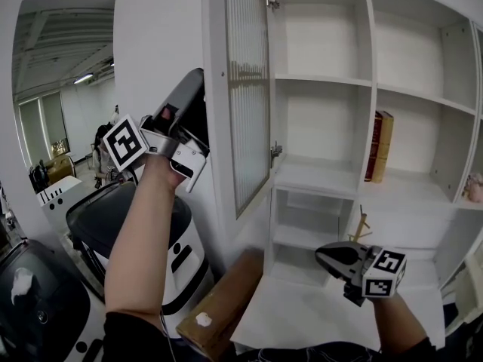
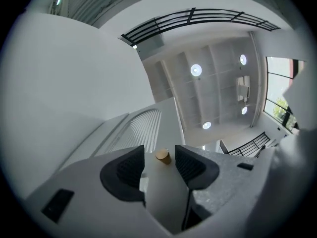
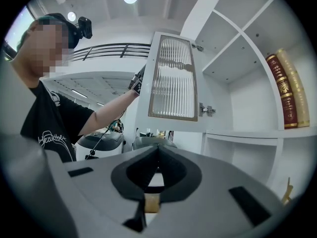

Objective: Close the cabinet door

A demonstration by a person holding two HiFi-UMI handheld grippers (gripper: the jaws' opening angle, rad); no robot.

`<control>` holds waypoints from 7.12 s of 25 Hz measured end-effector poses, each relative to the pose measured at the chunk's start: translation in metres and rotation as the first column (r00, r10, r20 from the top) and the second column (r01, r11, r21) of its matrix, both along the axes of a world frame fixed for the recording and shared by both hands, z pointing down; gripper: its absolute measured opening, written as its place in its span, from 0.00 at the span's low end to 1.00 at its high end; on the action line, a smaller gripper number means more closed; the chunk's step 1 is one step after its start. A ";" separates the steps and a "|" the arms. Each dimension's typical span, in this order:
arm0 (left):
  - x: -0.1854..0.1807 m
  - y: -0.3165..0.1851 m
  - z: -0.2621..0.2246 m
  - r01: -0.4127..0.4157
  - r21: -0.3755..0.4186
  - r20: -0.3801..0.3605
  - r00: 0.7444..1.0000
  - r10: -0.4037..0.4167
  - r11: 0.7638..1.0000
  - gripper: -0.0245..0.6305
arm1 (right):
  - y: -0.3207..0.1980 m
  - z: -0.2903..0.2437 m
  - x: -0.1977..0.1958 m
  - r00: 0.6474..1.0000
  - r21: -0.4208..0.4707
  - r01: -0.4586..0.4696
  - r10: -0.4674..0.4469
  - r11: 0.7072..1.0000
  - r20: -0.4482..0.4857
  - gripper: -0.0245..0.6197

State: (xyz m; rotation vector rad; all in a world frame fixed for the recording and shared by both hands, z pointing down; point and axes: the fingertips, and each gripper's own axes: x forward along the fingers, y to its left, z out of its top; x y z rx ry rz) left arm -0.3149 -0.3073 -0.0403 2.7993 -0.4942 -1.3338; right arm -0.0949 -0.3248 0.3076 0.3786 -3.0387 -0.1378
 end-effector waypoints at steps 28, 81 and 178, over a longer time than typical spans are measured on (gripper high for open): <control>0.054 0.013 -0.004 -0.010 0.122 0.089 0.996 -0.001 0.992 0.16 | 0.013 0.014 0.015 0.999 -0.051 -0.032 0.033 0.998 0.013 0.04; 0.253 -0.072 0.003 0.438 0.259 0.293 0.813 -0.502 0.861 0.15 | 0.017 -0.004 0.192 0.946 -0.043 -0.310 0.313 0.950 0.090 0.04; 0.311 -0.140 0.095 0.545 0.242 0.477 0.654 -0.588 0.803 0.16 | -0.041 0.023 0.259 0.941 -0.138 -0.292 0.310 0.946 0.137 0.05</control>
